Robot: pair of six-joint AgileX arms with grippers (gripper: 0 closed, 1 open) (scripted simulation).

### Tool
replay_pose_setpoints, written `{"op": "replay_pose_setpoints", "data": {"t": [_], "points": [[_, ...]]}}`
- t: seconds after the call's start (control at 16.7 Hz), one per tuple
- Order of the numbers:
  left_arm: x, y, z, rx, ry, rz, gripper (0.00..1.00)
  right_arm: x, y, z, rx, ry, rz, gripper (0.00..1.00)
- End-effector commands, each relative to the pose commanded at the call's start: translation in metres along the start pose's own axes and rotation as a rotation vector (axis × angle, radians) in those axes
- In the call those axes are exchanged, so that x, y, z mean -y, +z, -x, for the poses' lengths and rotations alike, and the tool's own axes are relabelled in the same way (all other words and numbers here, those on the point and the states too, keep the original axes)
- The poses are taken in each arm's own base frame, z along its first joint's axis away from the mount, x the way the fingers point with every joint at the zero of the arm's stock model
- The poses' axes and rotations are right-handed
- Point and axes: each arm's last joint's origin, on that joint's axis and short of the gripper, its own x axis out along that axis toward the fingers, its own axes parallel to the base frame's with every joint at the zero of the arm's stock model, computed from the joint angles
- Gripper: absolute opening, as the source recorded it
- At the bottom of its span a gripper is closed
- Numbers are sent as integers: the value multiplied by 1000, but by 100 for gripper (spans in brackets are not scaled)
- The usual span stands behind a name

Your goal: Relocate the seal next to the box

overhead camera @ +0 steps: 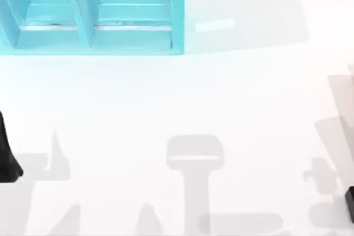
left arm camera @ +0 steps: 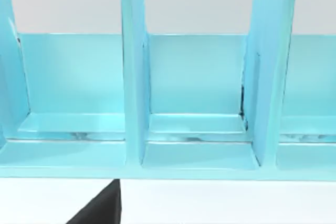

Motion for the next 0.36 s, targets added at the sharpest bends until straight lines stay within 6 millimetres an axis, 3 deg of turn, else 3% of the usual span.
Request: {"op": "replay_pose_setpoints", "data": {"t": [0.36], "points": [[0,0,0,0,0,0,100,0,0,0,0,0,0,100]]}}
